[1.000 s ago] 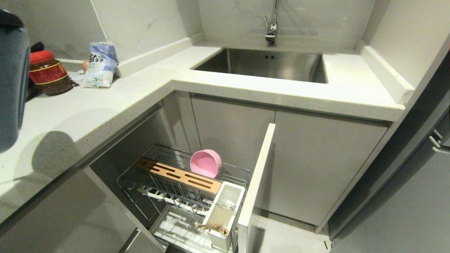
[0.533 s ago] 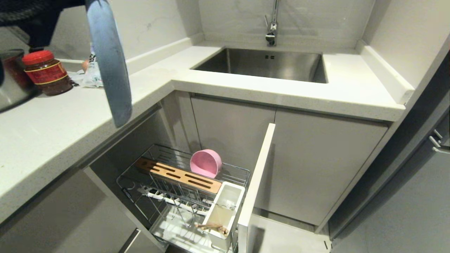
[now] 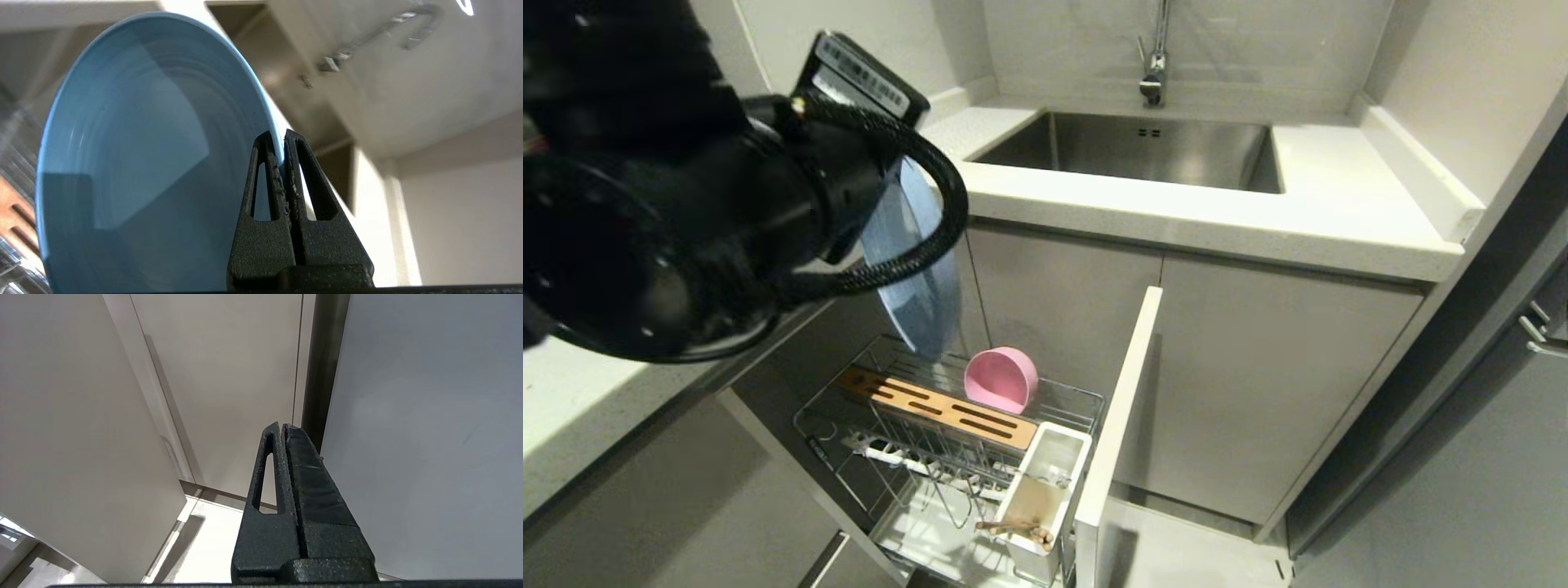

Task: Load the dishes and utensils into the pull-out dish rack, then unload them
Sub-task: Pick up the plate and place it in the cupboard

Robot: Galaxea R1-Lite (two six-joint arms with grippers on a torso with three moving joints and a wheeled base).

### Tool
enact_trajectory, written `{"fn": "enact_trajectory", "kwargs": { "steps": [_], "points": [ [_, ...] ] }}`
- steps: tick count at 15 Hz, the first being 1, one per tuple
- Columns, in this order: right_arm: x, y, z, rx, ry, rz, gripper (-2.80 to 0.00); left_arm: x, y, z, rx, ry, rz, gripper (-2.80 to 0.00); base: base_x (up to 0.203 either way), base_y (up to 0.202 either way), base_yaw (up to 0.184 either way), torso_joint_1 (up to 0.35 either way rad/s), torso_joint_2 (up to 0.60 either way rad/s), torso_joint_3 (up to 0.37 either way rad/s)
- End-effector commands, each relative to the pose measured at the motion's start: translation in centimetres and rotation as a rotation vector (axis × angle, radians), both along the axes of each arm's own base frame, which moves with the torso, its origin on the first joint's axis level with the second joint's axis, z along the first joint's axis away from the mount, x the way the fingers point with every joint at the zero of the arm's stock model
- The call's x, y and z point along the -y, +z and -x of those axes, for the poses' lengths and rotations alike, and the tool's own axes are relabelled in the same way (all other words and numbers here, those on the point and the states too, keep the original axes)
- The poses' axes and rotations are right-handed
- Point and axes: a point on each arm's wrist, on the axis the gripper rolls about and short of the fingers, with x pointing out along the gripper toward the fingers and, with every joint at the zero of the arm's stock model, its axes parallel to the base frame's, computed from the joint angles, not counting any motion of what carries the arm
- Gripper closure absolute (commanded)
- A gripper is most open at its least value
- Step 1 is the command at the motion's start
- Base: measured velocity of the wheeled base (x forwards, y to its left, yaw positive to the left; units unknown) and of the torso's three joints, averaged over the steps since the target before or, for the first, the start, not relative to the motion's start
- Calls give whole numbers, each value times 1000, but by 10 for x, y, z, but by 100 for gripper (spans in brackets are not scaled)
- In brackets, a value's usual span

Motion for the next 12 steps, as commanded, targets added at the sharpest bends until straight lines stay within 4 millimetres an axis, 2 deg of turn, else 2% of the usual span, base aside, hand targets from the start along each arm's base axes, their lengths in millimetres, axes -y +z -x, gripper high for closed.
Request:
{"fn": "enact_trajectory", "kwargs": {
  "steps": [1, 3, 5, 8, 12],
  "points": [
    [0, -7, -2, -24, 1, 0, 0, 7, -34, -7, -4, 24, 4, 0, 0, 0, 0, 0, 0, 0],
    [0, -7, -2, -24, 1, 0, 0, 7, -46, -9, 24, 38, 43, 0, 0, 0, 0, 0, 0, 0],
    [0, -7, -2, -24, 1, 0, 0, 7, -75, -24, -23, 115, 2, 0, 0, 0, 0, 0, 0, 0],
    [0, -7, -2, -24, 1, 0, 0, 15, -122, -34, -93, 164, -36, 0, 0, 0, 0, 0, 0, 0],
    [0, -7, -2, -24, 1, 0, 0, 20, -139, -51, -47, 198, 35, 0, 0, 0, 0, 0, 0, 0]
  ]
}}
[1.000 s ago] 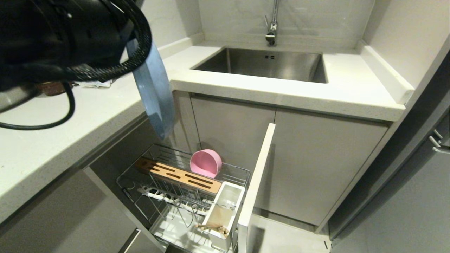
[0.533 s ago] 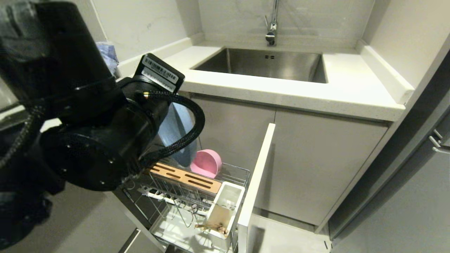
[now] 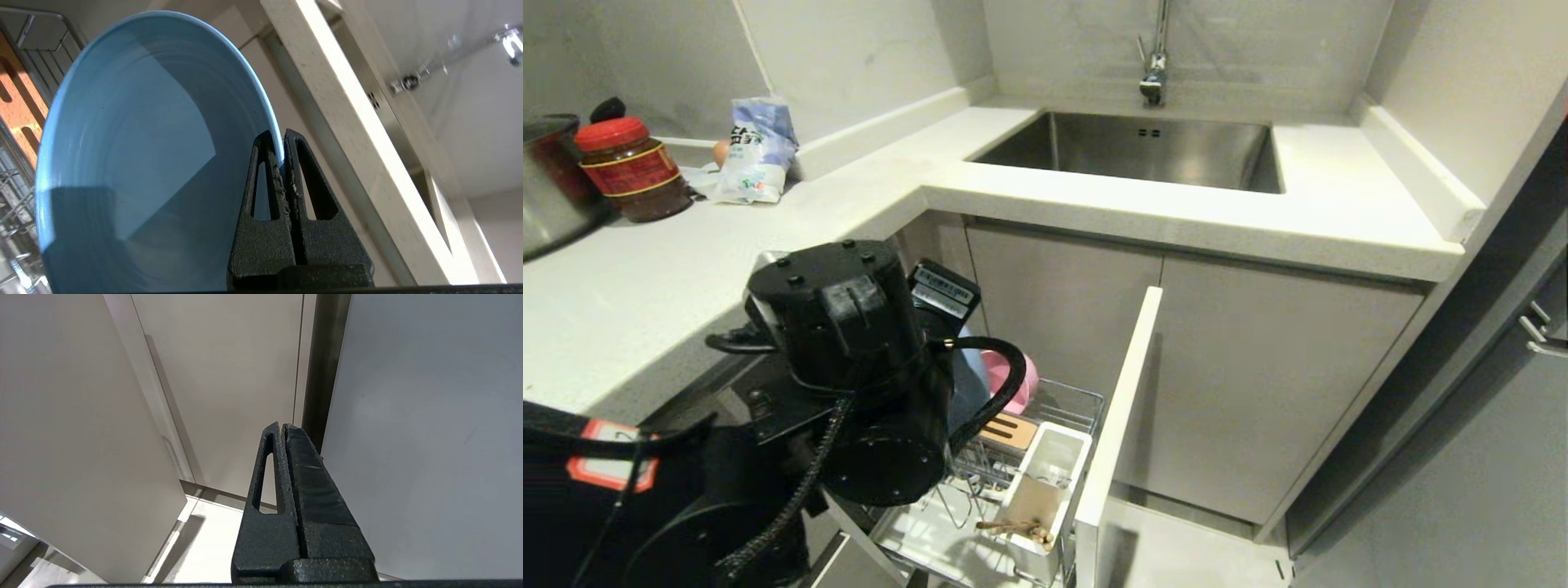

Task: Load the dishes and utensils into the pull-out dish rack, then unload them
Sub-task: Pick up the plate and place it in the cupboard

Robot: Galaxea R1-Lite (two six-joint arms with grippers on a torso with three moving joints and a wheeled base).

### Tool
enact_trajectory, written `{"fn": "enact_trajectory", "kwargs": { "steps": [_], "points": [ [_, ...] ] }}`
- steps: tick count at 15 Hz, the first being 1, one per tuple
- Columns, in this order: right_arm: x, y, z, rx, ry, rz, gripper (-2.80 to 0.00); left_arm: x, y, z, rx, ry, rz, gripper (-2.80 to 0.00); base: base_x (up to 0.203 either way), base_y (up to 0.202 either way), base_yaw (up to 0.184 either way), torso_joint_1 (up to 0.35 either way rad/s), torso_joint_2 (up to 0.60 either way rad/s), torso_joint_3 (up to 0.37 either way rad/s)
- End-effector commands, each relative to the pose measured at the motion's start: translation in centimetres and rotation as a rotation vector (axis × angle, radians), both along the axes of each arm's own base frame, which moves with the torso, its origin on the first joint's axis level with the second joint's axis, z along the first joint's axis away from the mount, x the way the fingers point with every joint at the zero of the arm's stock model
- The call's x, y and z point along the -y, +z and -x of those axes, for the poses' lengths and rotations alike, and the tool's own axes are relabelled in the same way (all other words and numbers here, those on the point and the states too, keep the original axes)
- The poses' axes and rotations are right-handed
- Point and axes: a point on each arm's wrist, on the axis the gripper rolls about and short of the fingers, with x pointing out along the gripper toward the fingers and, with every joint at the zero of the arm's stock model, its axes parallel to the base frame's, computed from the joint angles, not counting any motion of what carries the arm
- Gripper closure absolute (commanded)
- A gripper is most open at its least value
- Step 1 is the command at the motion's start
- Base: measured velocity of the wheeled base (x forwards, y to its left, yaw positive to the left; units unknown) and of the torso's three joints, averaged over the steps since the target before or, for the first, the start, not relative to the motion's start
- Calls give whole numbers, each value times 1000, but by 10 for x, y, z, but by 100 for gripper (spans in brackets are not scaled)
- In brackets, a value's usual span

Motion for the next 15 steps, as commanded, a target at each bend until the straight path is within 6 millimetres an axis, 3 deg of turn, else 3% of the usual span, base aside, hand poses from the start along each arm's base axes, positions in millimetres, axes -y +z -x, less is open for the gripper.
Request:
{"fn": "enact_trajectory", "kwargs": {
  "steps": [1, 11, 15],
  "points": [
    [0, -7, -2, -24, 1, 0, 0, 8, -23, -12, -15, 22, -11, 0, 0, 0, 0, 0, 0, 0],
    [0, -7, -2, -24, 1, 0, 0, 12, -91, -45, -88, 107, -2, 0, 0, 0, 0, 0, 0, 0],
    [0, -7, -2, -24, 1, 0, 0, 12, -101, -50, -99, 111, 6, 0, 0, 0, 0, 0, 0, 0]
  ]
}}
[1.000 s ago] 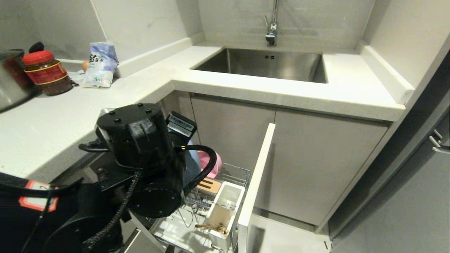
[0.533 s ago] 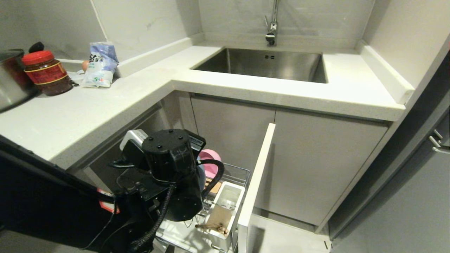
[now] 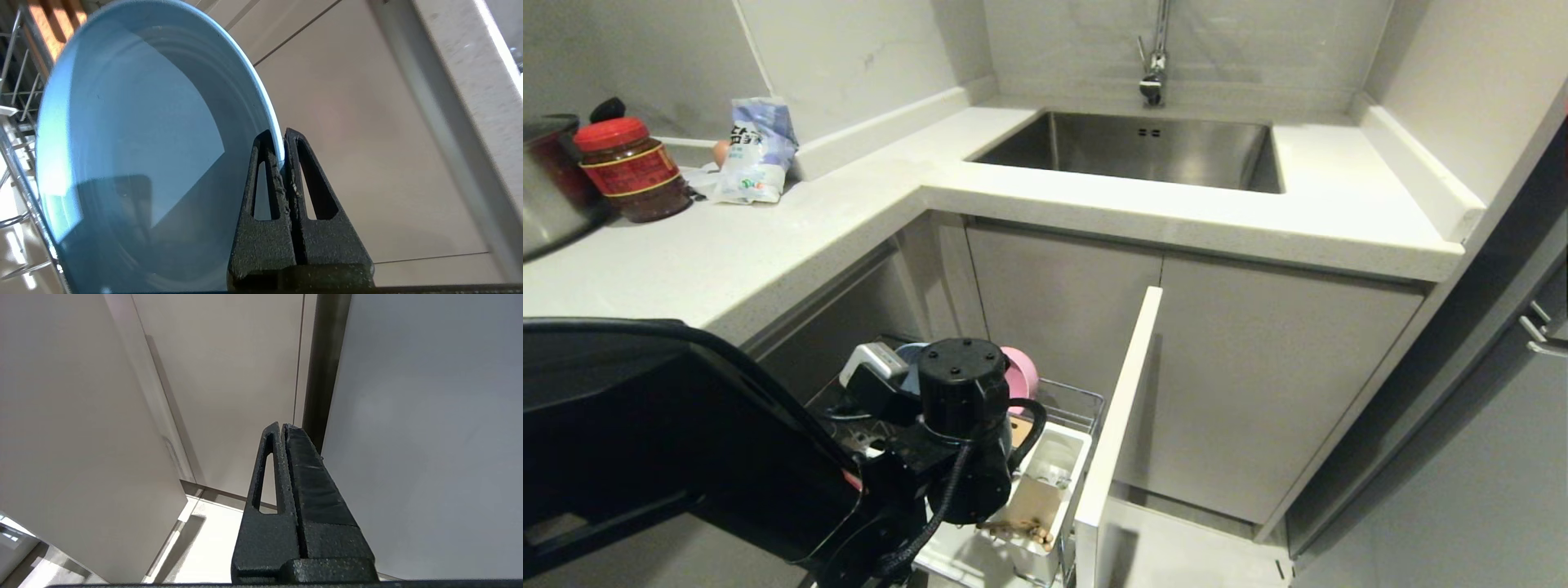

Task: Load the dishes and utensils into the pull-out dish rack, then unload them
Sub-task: Pick up the plate and place it in the cupboard

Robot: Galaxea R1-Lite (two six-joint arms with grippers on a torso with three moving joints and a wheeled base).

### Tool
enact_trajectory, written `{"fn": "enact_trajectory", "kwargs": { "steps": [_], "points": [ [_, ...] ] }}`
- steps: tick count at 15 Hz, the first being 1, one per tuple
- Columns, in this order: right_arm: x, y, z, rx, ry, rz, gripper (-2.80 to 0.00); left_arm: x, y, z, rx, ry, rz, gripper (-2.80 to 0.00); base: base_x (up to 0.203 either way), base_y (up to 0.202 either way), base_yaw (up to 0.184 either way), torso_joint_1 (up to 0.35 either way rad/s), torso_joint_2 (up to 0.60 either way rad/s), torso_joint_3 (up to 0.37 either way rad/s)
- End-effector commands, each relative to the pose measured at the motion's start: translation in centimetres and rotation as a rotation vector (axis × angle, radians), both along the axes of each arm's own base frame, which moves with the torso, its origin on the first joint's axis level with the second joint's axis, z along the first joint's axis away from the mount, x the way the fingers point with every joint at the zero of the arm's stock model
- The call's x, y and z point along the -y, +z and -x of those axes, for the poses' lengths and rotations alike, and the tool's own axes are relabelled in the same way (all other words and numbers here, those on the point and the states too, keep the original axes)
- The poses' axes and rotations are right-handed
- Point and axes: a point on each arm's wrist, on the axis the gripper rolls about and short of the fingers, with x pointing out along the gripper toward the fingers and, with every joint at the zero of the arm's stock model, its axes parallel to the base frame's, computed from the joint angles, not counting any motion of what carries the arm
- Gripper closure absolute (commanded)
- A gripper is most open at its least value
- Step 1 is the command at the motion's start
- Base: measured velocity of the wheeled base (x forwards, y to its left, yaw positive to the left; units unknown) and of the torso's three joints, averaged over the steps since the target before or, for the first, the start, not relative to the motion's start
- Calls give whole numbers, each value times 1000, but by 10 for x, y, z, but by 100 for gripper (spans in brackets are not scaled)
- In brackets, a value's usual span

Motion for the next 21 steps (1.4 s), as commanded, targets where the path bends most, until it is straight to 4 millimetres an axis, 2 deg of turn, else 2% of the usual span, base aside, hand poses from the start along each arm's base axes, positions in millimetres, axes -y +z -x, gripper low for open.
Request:
{"fn": "enact_trajectory", "kwargs": {
  "steps": [1, 10, 18, 19, 21],
  "points": [
    [0, -7, -2, -24, 1, 0, 0, 1, -7, -4, -7, 9, -1, 0, 0, 0, 0, 0, 0, 0],
    [0, -7, -2, -24, 1, 0, 0, 1, -30, -12, -50, 27, -19, 0, 0, 0, 0, 0, 0, 0],
    [0, -7, -2, -24, 1, 0, 0, 1, -34, -13, -59, 30, -31, 0, 0, 0, 0, 0, 0, 0],
    [0, -7, -2, -24, 1, 0, 0, 1, -34, -13, -59, 32, -32, -280, 0, 0, 0, 0, 0, 0],
    [0, -7, -2, -24, 1, 0, 0, 1, -33, -12, -58, 38, -34, -280, 0, 0, 0, 0, 0, 0]
  ]
}}
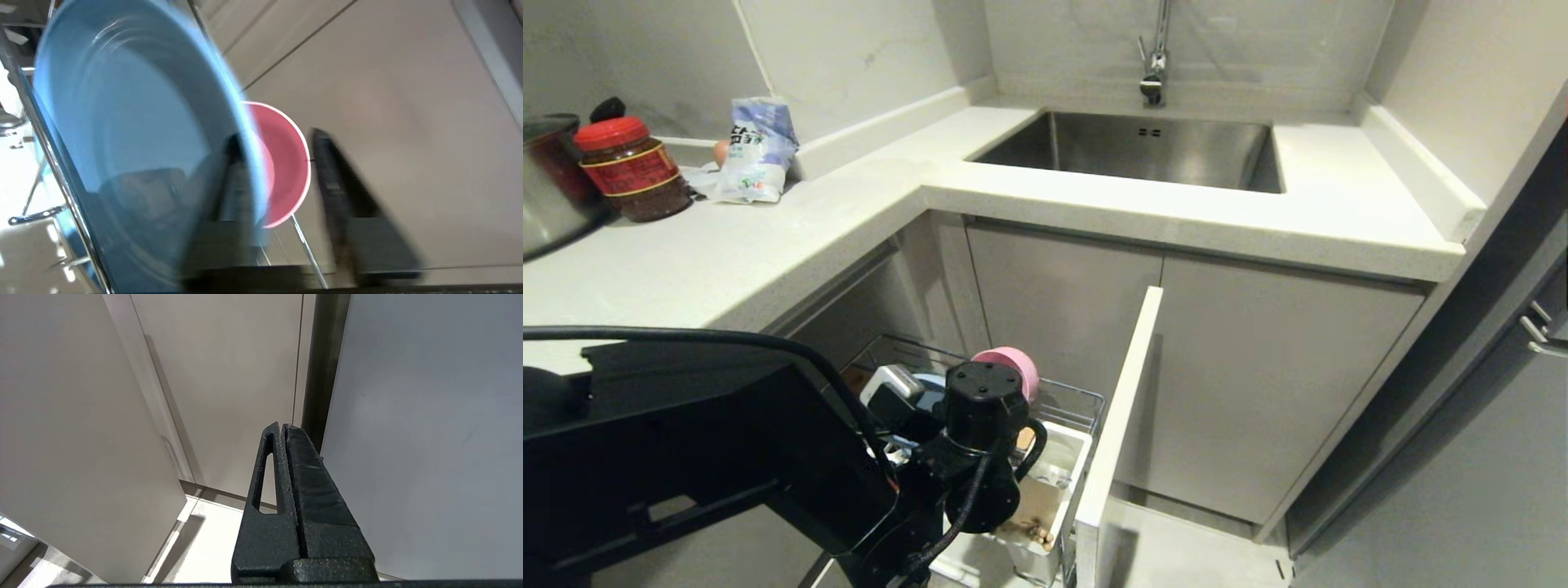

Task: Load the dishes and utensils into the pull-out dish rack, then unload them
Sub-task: Pick up the plate and place it in the cupboard, then take the plate out of the cupboard

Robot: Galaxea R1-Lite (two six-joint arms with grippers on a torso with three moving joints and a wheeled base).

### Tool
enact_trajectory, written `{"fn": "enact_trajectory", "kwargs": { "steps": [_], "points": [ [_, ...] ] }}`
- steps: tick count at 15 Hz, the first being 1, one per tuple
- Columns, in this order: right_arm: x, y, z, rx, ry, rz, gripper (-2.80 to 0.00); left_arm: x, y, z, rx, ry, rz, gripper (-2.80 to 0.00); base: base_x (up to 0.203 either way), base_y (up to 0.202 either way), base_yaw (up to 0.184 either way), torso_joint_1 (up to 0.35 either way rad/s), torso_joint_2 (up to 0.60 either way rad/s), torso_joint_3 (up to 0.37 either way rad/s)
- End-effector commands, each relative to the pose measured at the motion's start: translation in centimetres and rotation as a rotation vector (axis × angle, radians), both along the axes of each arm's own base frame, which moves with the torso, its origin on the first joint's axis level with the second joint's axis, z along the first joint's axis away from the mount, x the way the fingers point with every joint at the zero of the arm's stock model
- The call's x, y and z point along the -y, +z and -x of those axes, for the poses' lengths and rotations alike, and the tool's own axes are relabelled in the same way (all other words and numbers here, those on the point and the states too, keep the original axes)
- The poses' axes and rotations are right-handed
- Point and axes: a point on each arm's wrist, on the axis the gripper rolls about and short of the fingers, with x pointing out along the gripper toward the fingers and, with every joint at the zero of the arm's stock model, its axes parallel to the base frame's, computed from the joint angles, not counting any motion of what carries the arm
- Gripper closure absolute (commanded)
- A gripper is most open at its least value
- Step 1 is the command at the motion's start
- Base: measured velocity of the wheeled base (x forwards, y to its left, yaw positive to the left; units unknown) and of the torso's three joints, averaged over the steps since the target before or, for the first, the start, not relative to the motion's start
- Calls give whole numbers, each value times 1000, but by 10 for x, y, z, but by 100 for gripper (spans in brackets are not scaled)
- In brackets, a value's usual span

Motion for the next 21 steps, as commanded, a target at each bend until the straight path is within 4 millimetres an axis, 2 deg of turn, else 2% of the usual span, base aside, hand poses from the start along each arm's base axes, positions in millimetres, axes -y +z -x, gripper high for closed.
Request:
{"fn": "enact_trajectory", "kwargs": {
  "steps": [1, 6, 10, 11, 17, 21],
  "points": [
    [0, -7, -2, -25, 1, 0, 0, 0, 1, 0, 10, 11, 9, -280, 0, 0, 0, 0, 0, 0],
    [0, -7, -2, -25, 1, 0, 0, -3, 12, 6, -8, 28, -16, -280, 0, 0, 0, 0, 0, 0],
    [0, -7, -2, -25, 1, 0, 0, -9, 43, 28, -55, -1, -52, -280, 0, 0, 0, 0, 0, 0],
    [0, -7, -2, -25, 1, 0, 0, -11, 55, 37, -63, -9, -53, 0, 0, 0, 0, 0, 0, 0],
    [0, -7, -2, -25, 1, 0, 0, -29, 117, 75, -86, -42, -83, 0, 0, 0, 0, 0, 0, 0],
    [0, -7, -2, -25, 1, -1, 0, -62, 175, 96, -30, -28, -33, 0, 0, 0, 0, 0, 0, 0]
  ]
}}
